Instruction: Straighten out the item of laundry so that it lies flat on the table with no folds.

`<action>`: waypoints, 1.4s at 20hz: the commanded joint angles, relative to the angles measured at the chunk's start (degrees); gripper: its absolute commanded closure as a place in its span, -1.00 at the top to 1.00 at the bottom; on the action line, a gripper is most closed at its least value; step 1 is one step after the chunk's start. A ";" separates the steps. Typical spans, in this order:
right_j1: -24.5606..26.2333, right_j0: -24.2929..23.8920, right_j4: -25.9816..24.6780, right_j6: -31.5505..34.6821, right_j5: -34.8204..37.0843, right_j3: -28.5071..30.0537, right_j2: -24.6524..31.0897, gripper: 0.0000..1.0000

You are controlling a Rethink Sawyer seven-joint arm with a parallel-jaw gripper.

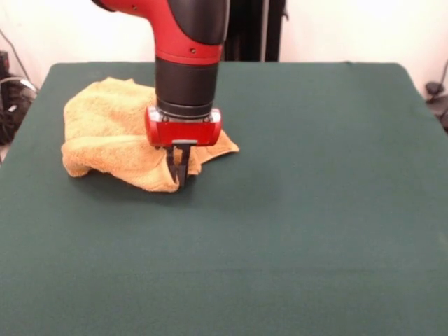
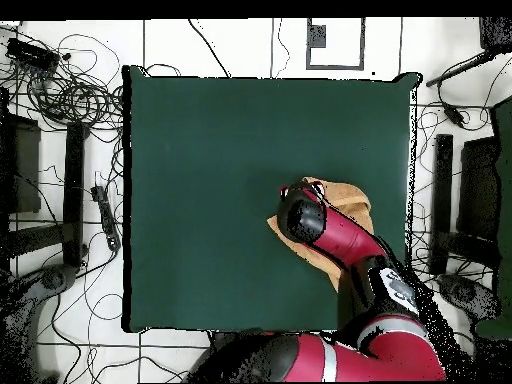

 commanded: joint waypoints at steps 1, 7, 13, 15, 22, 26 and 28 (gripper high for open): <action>2.37 1.66 3.72 16.89 5.08 3.67 7.31 -1.00; 2.83 4.27 5.84 19.03 4.80 3.07 6.78 -1.00; 2.73 7.00 10.50 21.87 4.22 3.12 7.90 -1.00; 2.43 7.81 12.13 22.57 3.88 3.58 8.39 -1.00; 2.68 10.28 16.42 22.98 2.73 3.53 8.23 -1.00; 3.29 10.35 16.57 23.01 1.77 3.32 8.44 -1.00; 3.36 10.31 16.42 23.28 1.53 3.35 8.60 -1.00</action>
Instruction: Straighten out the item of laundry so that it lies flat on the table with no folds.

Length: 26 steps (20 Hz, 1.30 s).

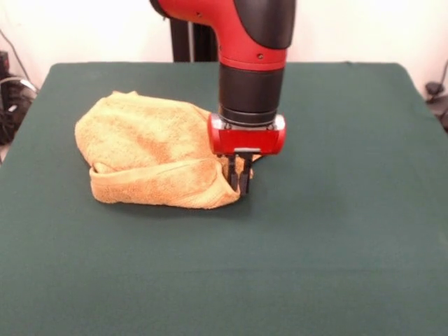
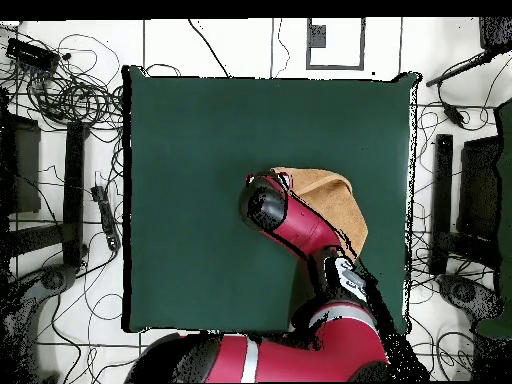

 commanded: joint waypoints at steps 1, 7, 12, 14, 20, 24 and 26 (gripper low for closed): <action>3.03 2.02 3.99 19.48 1.49 3.03 8.33 -1.00; 2.63 2.43 3.48 21.43 1.93 2.94 8.38 -1.00; 2.98 2.11 2.92 21.60 1.40 2.70 8.68 -1.00; 2.95 2.39 3.17 21.88 1.42 2.70 8.59 -1.00; 1.29 8.84 7.55 24.66 8.59 1.37 4.07 -1.00; 0.76 11.28 9.51 25.66 11.23 0.56 2.71 -1.00; 0.77 11.84 10.21 26.04 11.27 0.36 2.63 -1.00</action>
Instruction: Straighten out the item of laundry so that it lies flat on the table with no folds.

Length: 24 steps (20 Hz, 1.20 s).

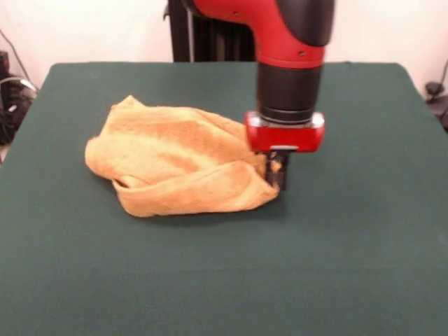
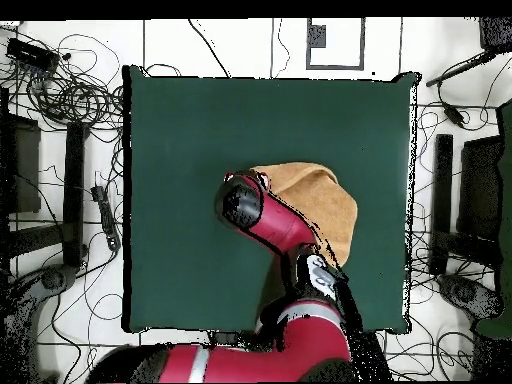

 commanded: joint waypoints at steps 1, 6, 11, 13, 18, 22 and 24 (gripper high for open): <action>1.20 5.89 6.10 20.65 9.32 -0.02 3.54 -1.00; 2.03 5.27 5.74 20.31 7.89 -0.31 4.52 -1.00; 3.38 1.59 2.92 17.70 4.17 0.55 7.42 -1.00; 4.07 0.22 1.69 16.66 2.77 0.77 8.25 -1.00; 4.55 -2.12 -0.48 15.05 1.54 1.26 9.41 -1.00; 4.40 -3.12 -1.67 14.97 1.67 1.44 9.94 -1.00; 4.48 -2.96 -1.87 15.31 1.88 1.19 9.69 -1.00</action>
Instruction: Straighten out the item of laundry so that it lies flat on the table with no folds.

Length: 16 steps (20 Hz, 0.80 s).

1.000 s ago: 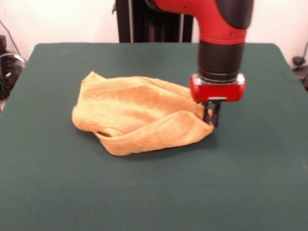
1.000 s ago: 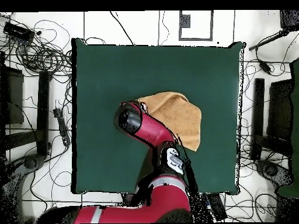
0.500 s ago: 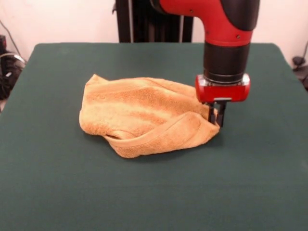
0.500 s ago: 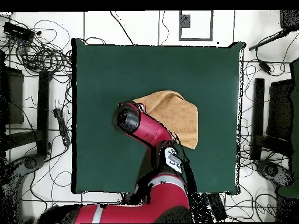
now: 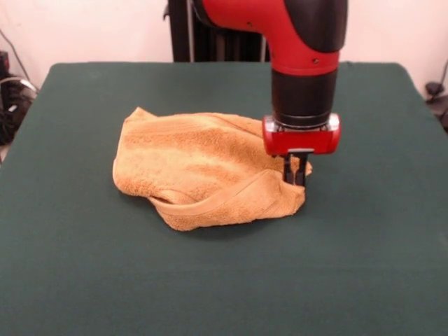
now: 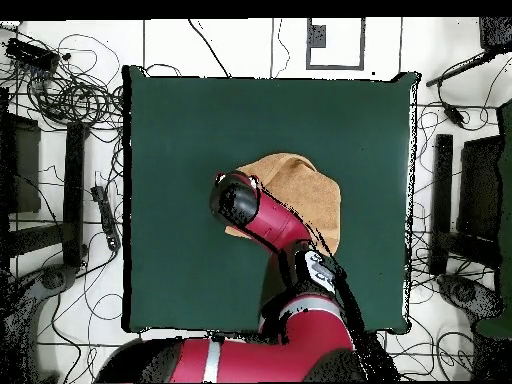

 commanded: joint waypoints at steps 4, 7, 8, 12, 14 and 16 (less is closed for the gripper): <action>4.28 -0.61 -1.92 12.27 -1.00 0.85 6.30 -1.00; 4.48 -0.34 -1.80 12.51 -0.92 0.54 6.12 -1.00; 4.46 -0.30 -1.77 12.58 -0.83 0.51 6.09 -1.00; 4.53 -0.40 -1.75 12.35 -0.41 0.23 6.03 -1.00; 4.65 -0.43 -1.87 12.24 -0.45 0.26 5.87 -1.00; 4.76 -0.21 -1.81 12.18 -0.14 0.06 5.37 -1.00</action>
